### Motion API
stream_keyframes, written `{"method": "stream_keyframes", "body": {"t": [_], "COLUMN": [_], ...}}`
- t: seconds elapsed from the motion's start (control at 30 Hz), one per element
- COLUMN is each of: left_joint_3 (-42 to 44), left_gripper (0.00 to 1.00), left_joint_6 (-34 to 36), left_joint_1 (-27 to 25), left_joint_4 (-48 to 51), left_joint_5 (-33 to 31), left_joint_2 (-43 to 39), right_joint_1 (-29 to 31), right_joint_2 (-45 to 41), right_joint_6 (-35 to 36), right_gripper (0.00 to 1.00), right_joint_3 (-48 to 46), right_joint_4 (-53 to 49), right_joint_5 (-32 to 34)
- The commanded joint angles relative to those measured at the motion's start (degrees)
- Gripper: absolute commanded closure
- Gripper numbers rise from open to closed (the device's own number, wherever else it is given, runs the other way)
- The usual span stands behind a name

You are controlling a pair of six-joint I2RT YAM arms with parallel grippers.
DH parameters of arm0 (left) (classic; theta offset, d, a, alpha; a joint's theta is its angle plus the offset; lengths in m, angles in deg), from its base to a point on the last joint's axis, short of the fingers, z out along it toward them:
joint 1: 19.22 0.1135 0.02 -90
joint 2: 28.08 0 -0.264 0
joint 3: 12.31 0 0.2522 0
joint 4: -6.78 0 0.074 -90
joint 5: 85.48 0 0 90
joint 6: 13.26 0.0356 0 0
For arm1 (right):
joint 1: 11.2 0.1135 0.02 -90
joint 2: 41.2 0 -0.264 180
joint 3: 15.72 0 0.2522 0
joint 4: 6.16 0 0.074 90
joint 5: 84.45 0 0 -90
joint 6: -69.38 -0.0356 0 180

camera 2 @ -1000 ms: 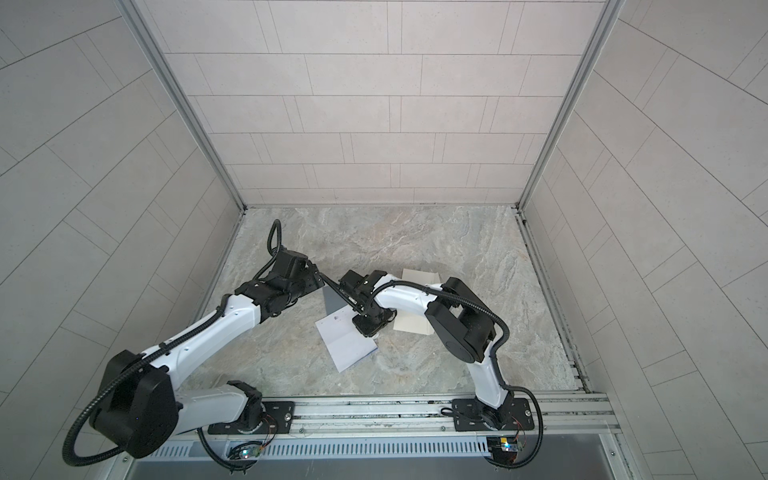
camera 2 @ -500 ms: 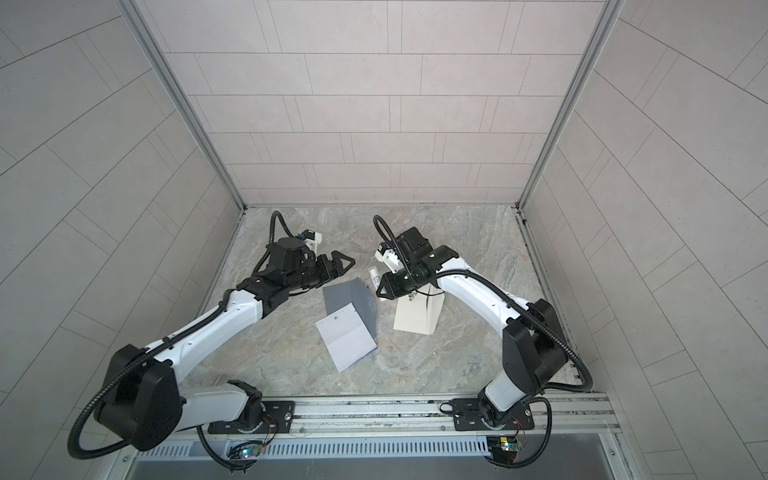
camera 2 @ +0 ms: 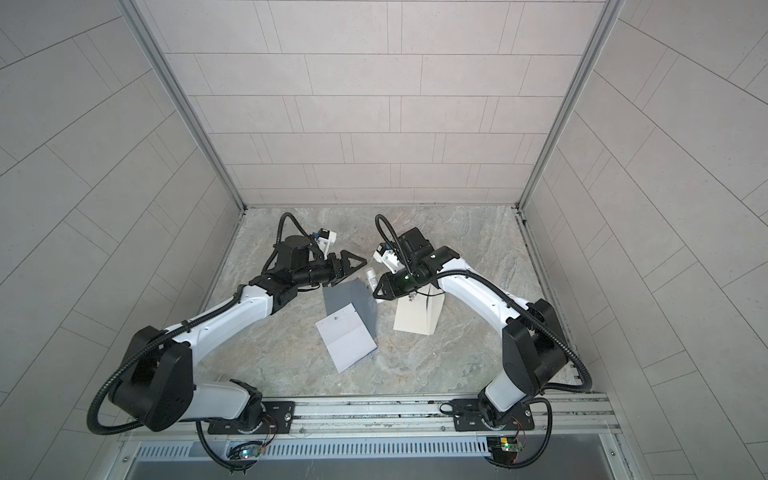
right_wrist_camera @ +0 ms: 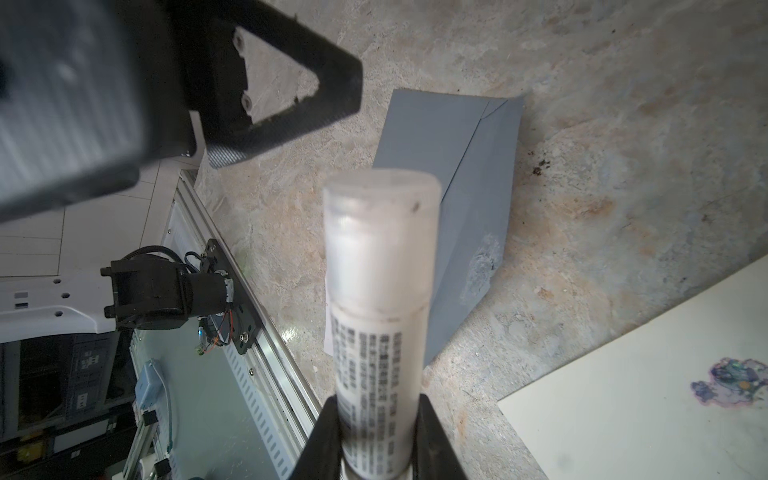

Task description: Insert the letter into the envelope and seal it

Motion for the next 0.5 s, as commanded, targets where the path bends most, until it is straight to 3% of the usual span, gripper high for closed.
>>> {"method": "stream_keyframes", "body": {"t": [0.0, 0.47], "left_joint_3": [-2.25, -3.65], "left_gripper": [0.29, 0.49], "left_joint_6": [-0.63, -0.73], "left_joint_1": [-1.03, -1.17], "left_joint_4": [-3.51, -3.93], "left_joint_5": [2.23, 2.72], "left_joint_2": [0.83, 3.62], "right_joint_1": [0.28, 1.56], "right_joint_2": [-1.22, 0.02], "right_joint_6": [-0.45, -0.06], "right_gripper": [0.95, 0.97], "right_joint_3": [1.81, 3.55], "right_joint_4": [1.58, 1.16], "right_joint_5": [-1.20, -0.81]}}
